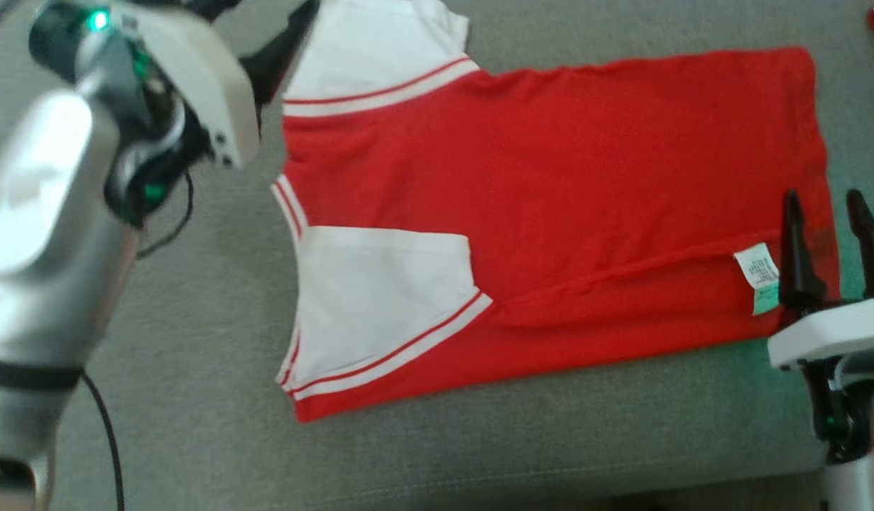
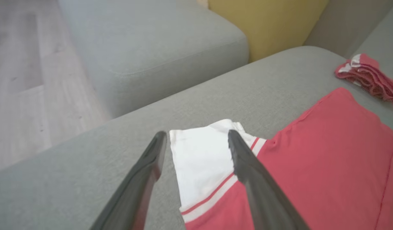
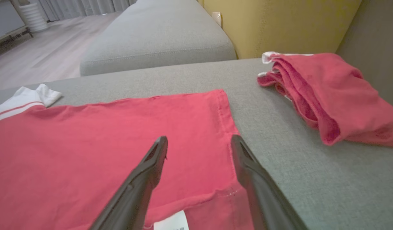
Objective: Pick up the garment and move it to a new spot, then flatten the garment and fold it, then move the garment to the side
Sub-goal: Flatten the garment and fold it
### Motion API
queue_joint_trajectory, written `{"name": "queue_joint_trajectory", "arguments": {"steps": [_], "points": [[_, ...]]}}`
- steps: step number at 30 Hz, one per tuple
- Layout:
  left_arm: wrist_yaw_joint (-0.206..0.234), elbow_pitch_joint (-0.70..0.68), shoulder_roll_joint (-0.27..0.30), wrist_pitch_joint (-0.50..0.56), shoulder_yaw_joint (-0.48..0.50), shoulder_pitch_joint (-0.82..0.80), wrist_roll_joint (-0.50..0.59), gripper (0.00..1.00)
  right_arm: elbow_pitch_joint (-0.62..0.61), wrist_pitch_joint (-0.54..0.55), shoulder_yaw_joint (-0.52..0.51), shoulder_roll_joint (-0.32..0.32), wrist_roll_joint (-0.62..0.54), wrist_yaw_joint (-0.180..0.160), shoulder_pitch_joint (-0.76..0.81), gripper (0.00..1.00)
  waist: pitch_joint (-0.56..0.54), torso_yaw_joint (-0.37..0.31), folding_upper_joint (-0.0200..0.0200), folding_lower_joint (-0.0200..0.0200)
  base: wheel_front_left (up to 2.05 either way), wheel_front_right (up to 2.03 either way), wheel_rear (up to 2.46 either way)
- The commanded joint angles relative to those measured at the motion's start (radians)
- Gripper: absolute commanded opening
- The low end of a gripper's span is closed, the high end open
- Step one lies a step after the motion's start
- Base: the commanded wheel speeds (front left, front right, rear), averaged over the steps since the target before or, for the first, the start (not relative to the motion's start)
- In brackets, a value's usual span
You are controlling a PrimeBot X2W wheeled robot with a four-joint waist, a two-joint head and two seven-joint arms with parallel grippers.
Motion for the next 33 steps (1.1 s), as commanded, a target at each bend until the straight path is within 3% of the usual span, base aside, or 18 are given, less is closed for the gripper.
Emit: {"name": "queue_joint_trajectory", "arguments": {"steps": [1, 12, 23, 33], "points": [[-0.006, 0.019, 0.039, 0.02, 0.01, -0.096, -0.036, 1.0, -0.025, -0.011, 0.029, -0.008, -0.003, 0.007, -0.023, 1.0, 0.063, -0.049, 0.0, 0.0, 0.0, 0.0, 0.0], [-0.006, 0.336, 0.071, 0.051, -0.181, -0.364, -0.158, 1.0, -0.009, -0.042, 0.058, -0.001, 0.015, 0.007, -0.075, 1.0, 0.168, -0.128, 0.0, 0.0, 0.0, 0.0, 0.0], [-0.006, 0.5, 0.093, 0.002, -0.284, -0.443, -0.19, 1.0, 0.009, -0.063, 0.061, 0.008, 0.019, 0.007, -0.074, 1.0, 0.193, -0.178, 0.0, 0.0, 0.0, 0.0, 0.0], [-0.006, 0.563, 0.094, -0.016, -0.333, -0.477, -0.211, 1.0, 0.02, -0.072, 0.063, 0.009, 0.016, 0.007, -0.084, 1.0, 0.208, -0.196, 0.0, 0.0, 0.0, 0.0, 0.0]]}}
